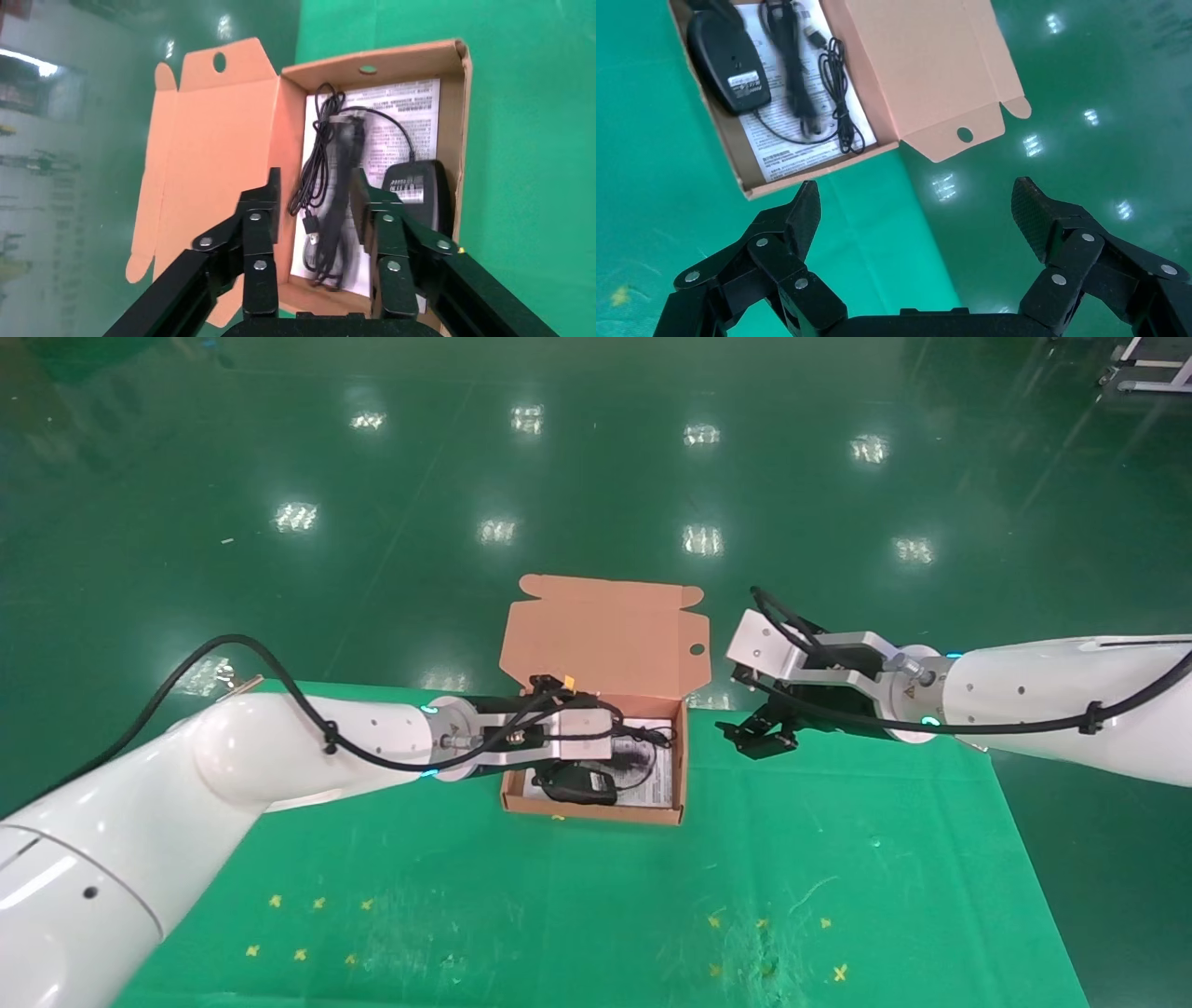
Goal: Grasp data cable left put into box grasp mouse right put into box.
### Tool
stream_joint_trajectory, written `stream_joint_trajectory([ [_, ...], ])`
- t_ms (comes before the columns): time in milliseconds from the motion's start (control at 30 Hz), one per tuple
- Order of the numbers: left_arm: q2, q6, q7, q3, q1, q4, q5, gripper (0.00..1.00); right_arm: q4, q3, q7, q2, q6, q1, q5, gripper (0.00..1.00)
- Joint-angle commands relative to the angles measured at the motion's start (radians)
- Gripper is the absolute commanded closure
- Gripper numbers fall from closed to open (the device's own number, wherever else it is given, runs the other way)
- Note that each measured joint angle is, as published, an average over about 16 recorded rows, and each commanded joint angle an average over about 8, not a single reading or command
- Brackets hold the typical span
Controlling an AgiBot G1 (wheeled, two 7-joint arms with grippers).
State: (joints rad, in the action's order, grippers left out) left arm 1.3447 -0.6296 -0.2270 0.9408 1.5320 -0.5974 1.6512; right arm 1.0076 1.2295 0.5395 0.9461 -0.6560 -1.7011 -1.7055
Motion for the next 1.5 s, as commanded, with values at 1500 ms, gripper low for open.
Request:
stream_joint_trajectory([
  [1500,-0.405,-0.413,0.232,-0.355,-0.164,-0.359,-0.473,0.0,0.162,-0.443,-0.21,-0.174,-0.423,0.245,0.425,0.0],
])
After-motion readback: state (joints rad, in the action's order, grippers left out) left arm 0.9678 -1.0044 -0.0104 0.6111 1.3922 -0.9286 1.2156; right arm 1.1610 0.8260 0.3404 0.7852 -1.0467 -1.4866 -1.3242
